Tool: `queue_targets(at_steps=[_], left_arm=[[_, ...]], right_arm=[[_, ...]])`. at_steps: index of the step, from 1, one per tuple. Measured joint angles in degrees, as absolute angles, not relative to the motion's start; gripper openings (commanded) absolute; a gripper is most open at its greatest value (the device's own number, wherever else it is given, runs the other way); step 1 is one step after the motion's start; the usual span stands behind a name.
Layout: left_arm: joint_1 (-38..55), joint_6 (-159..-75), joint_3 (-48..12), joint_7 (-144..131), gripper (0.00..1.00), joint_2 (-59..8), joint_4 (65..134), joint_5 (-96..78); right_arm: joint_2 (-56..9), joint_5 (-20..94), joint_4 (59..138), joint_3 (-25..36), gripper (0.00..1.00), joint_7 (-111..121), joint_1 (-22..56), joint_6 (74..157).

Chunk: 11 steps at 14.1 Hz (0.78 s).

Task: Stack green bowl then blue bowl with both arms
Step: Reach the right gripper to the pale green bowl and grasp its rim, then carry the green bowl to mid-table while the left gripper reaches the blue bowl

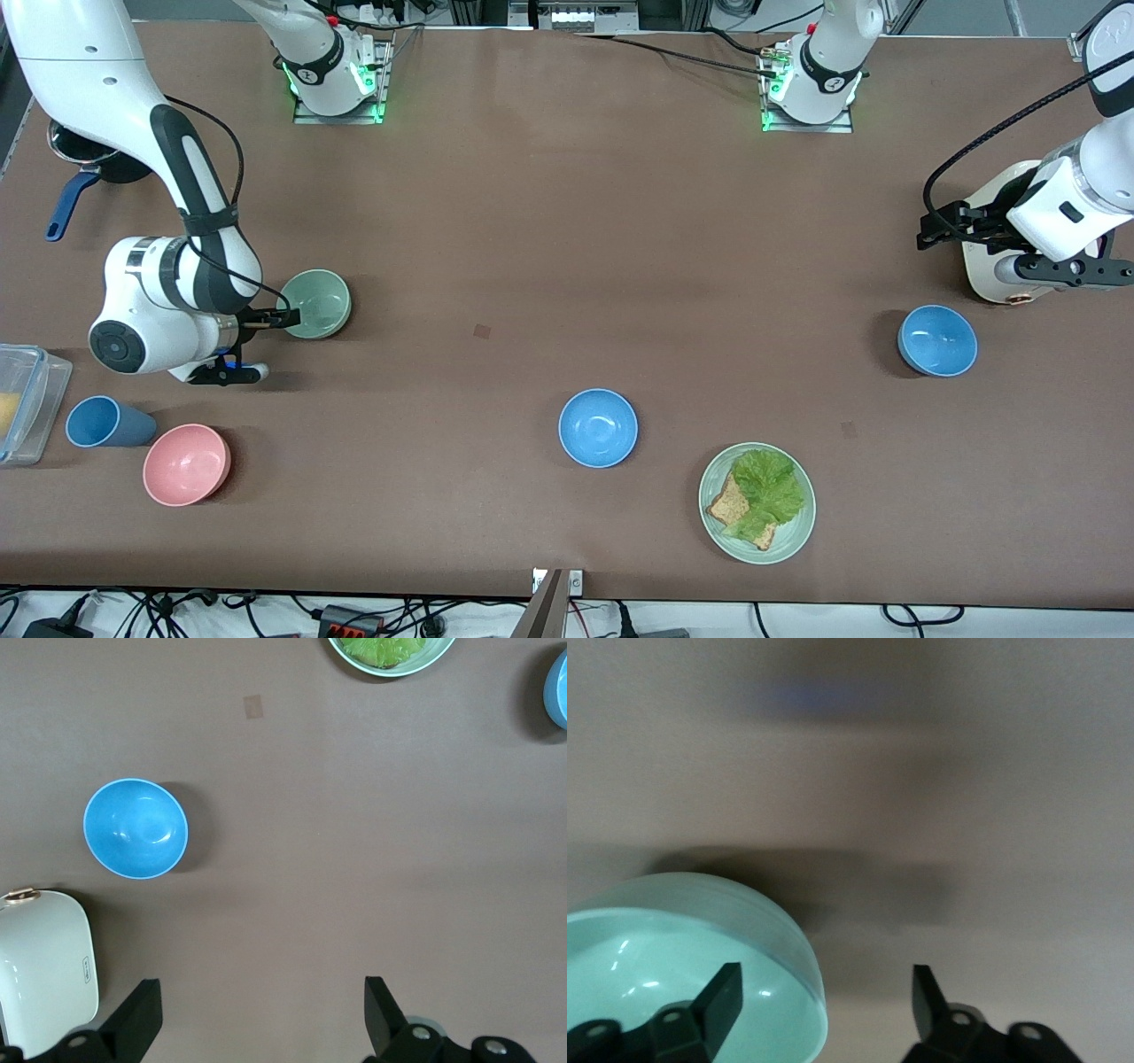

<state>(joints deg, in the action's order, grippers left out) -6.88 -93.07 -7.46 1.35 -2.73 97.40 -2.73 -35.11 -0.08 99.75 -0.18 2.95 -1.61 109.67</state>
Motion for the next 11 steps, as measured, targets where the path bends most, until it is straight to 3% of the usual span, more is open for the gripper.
queue_targets(at_steps=[2, 3, 8, 11], left_arm=[[-6.88, -93.07, -7.46, 1.35, 1.0, -2.73, 97.4, -2.73], [-6.88, -93.07, -7.46, 1.35, 1.0, -2.73, 97.4, -2.73], [-6.88, -93.07, -7.46, 1.35, 1.0, -2.73, 97.4, -2.73], [-6.88, -93.07, -7.47, 1.35, 1.0, -2.73, 97.4, -2.73]], right_arm=[[-35.33, -0.07, 99.79, -0.24, 0.13, 2.95, -1.31, 109.75], [-35.32, -0.07, 99.78, -0.32, 0.01, 2.95, -1.0, 109.75], [-34.65, -0.04, 99.62, -1.36, 0.0, 4.43, 0.41, 108.86], [-34.62, 2.38, 99.18, -5.25, 0.0, 4.61, 0.78, 109.62]])
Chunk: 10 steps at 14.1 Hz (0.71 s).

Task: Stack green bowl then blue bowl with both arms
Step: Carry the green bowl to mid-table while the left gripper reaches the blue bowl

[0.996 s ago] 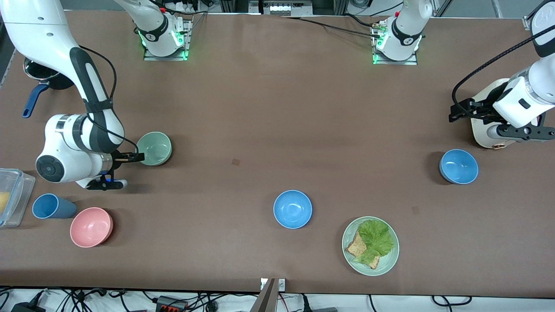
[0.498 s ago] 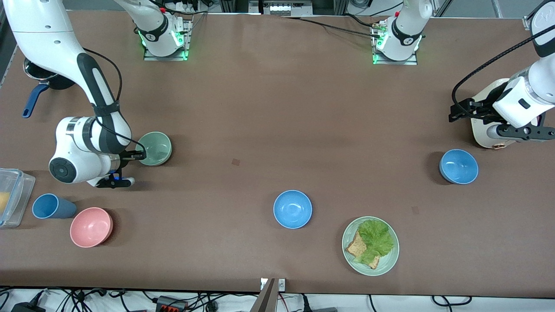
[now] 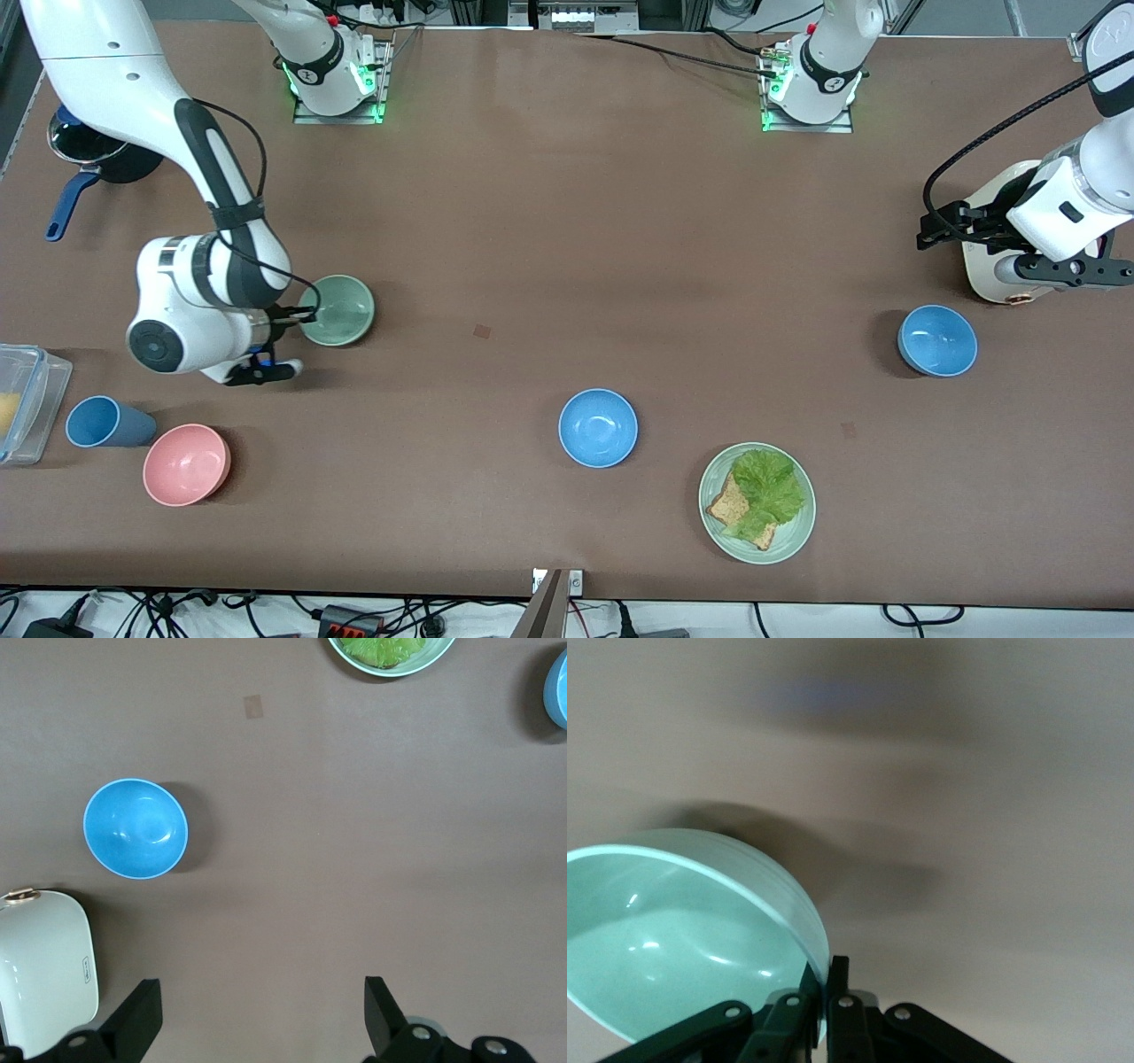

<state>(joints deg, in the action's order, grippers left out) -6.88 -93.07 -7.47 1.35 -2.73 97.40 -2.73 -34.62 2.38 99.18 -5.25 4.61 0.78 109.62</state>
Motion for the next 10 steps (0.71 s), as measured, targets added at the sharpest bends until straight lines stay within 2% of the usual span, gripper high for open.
queue_targets(at_steps=[3, 10], left_arm=[[-6.88, -93.07, -7.46, 1.35, 1.0, -2.73, 97.4, -2.73], [-6.94, -93.07, -7.37, 1.35, 1.0, -2.73, 97.39, -2.74]], right_arm=[[-34.65, 3.44, 96.35, -9.09, 0.0, 1.35, 4.82, 109.83], [-35.96, 3.84, 92.27, -9.79, 0.0, -21.42, 24.86, 113.09]])
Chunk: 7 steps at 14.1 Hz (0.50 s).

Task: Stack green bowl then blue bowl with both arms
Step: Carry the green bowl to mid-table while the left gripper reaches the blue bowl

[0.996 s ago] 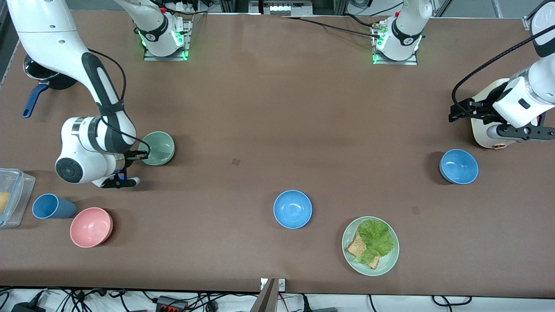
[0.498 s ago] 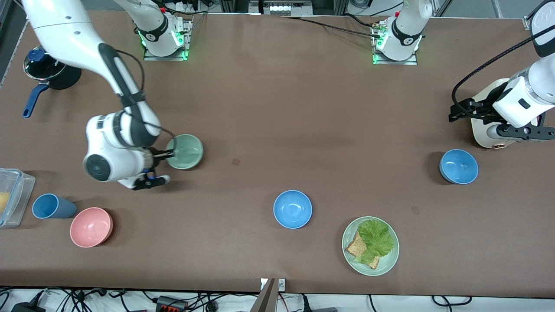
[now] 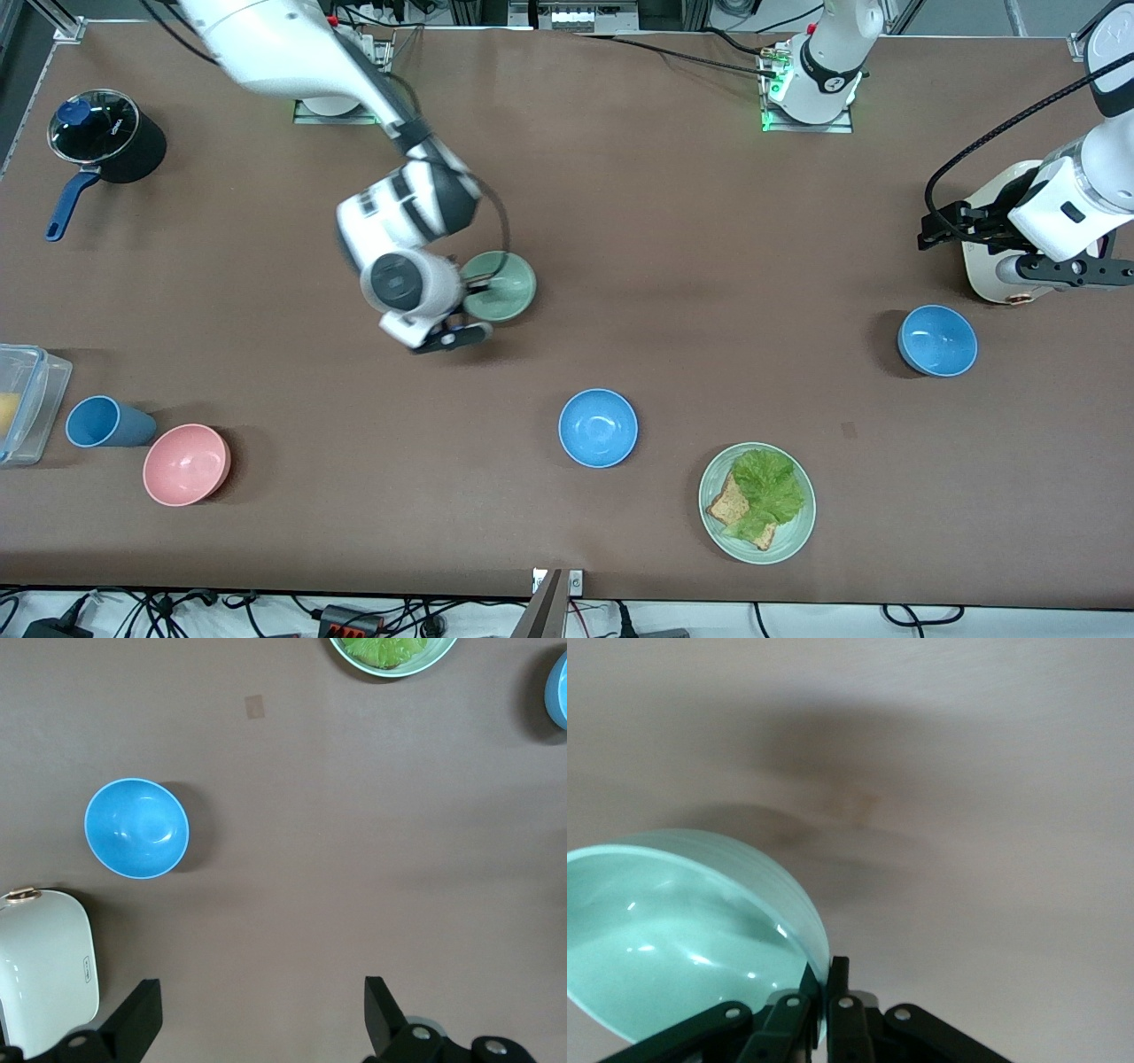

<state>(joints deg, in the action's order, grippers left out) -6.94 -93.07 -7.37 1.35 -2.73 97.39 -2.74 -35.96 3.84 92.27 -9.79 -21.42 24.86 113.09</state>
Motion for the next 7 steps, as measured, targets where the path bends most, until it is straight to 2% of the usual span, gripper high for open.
queue_targets(at_steps=[4, 7], left_arm=[[-7.95, -93.06, -6.84, 1.37, 1.0, -3.87, 97.39, -2.7], [-9.33, -93.13, -6.69, 2.1, 1.0, -6.98, 96.44, 0.81]], right_arm=[[-39.4, 7.45, 91.9, -9.71, 0.0, -27.99, 29.66, 119.05], [-40.74, 8.12, 90.43, -9.71, 0.0, -30.21, 30.75, 119.41]])
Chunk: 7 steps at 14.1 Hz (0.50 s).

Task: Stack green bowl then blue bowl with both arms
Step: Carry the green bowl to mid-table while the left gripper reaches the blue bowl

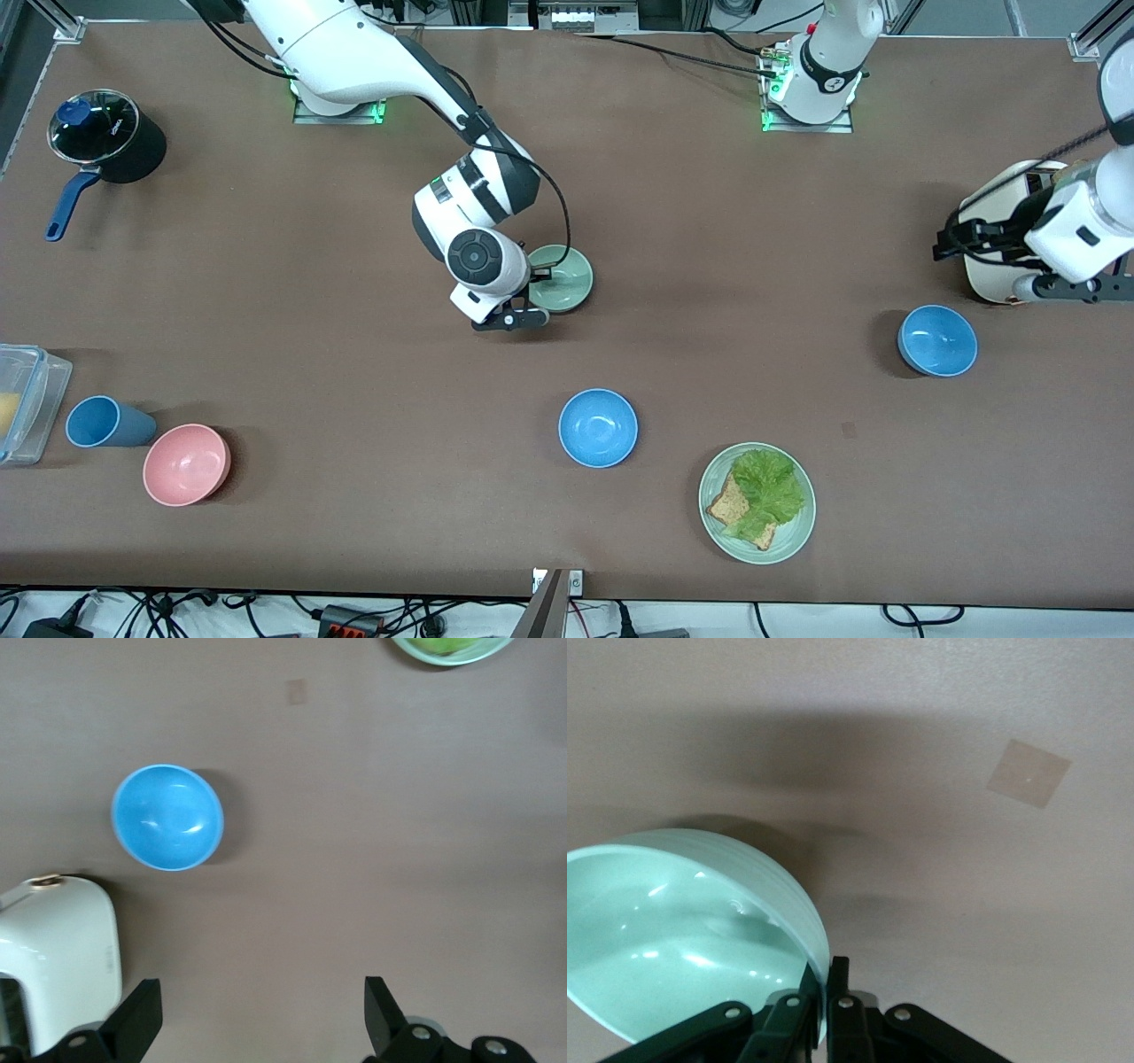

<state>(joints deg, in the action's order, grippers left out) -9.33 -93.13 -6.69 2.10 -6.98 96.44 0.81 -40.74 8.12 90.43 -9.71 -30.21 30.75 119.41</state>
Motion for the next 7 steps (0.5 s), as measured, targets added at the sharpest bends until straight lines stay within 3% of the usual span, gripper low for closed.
queue_targets(at_steps=[1, 2, 7], left_arm=[[-9.47, -93.14, -6.69, 3.4, 1.0, -8.34, 95.78, 1.71], [-9.66, -93.14, -6.66, 4.56, 1.0, -9.67, 95.29, 2.22], [-12.75, -97.21, -6.52, 6.54, 1.0, -16.2, 94.5, 3.03]], right_arm=[[-41.01, 8.13, 90.18, -9.7, 0.36, -30.9, 30.9, 119.41], [-41.18, 8.14, 90.14, -9.7, 0.99, -31.3, 30.95, 119.41], [-41.23, 8.19, 85.86, -9.52, 1.0, -34.07, 30.92, 118.83]])
